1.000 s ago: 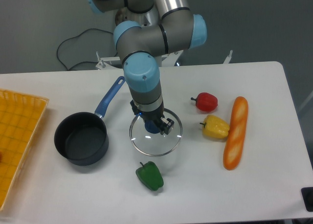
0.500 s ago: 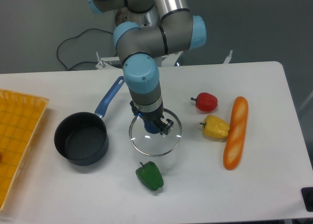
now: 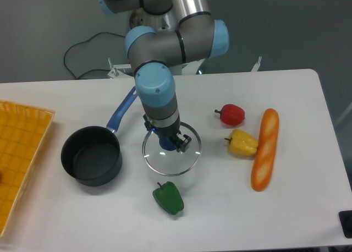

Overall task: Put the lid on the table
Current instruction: 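Lower the held glass lid toward the table beside the saucepan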

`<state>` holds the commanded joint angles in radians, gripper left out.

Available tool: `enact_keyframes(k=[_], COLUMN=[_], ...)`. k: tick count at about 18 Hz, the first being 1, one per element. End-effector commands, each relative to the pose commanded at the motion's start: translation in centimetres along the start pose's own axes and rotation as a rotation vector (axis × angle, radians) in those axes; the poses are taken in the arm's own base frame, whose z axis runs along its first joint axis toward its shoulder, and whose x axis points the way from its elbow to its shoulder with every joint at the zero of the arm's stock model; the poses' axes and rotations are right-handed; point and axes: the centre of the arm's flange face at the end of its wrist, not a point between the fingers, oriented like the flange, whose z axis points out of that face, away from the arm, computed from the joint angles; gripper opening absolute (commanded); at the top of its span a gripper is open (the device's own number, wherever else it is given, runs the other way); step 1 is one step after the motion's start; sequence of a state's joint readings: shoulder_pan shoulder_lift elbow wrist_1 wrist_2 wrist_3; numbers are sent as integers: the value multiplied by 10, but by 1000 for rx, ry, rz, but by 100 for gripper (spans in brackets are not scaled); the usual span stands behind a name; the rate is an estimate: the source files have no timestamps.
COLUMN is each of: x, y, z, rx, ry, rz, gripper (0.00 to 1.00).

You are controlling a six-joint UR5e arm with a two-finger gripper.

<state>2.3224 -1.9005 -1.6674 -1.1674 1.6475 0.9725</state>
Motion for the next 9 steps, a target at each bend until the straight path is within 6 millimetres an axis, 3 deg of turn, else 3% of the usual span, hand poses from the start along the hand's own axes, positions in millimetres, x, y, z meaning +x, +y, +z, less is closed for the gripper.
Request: enact_keyframes(k=[3, 9], x=[-2, 1], y=[-4, 6], z=[20, 34], rx=[-18, -56], ry=[23, 28], rz=[2, 52], gripper=[41, 41])
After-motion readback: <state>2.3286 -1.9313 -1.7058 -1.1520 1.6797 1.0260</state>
